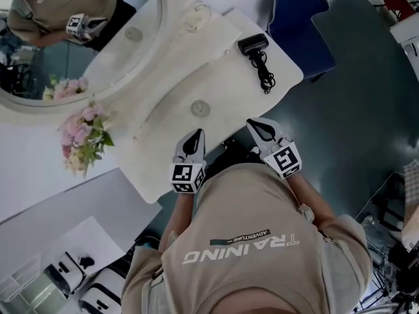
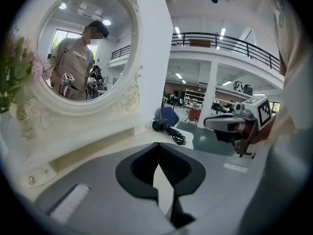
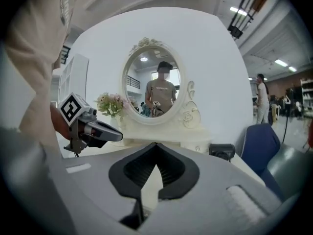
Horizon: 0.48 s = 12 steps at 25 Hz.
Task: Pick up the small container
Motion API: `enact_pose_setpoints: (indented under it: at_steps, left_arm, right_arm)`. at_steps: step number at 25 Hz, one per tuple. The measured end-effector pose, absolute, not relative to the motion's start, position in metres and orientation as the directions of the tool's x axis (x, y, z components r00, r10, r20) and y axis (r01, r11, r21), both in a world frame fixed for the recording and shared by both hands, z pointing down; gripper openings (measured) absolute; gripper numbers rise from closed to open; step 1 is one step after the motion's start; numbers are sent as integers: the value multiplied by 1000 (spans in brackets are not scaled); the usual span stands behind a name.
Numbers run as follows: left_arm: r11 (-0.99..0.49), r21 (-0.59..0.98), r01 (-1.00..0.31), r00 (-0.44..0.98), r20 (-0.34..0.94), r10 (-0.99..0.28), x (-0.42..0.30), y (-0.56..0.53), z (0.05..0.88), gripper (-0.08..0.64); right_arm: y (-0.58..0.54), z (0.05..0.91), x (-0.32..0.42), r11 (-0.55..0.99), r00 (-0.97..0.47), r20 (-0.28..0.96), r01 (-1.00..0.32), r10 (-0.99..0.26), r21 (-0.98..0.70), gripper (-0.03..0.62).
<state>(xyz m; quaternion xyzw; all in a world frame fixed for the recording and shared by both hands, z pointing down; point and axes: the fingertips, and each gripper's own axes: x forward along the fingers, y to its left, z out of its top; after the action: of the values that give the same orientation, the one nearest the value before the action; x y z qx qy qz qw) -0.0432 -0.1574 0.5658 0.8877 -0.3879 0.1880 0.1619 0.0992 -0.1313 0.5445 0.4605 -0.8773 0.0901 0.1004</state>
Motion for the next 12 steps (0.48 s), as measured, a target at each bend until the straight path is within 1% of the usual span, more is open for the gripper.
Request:
enact_pose_setpoints:
  at_steps: [2,3,6,10,12]
  left_arm:
    - [-653,123,-747,628,453,-633,-49,-167,564,17]
    - [-653,120,-748,629,443,-639,-48,-173,563,17]
    - [-639,130,-758,628,407,-663,-43,-190,566,17]
    - [-607,143,-782,607,400,-687,-54,-207,577,17]
    - [-603,124,-788,594,411,-692,-59,-210,584,17]
  right_arm:
    - [-147,534,83,591,-573,254,-807,-779,-5,3]
    - [-157,530,78,598,-581,244,-801,-776,-5,3]
    - [-183,524,71,607,-605,225,-792,-763,-71,3]
    - [-200,527,51,643,-647,255,-758,-719,-109,3]
    - [-207,529,47,655,-659,272,-746,-701,-120,3]
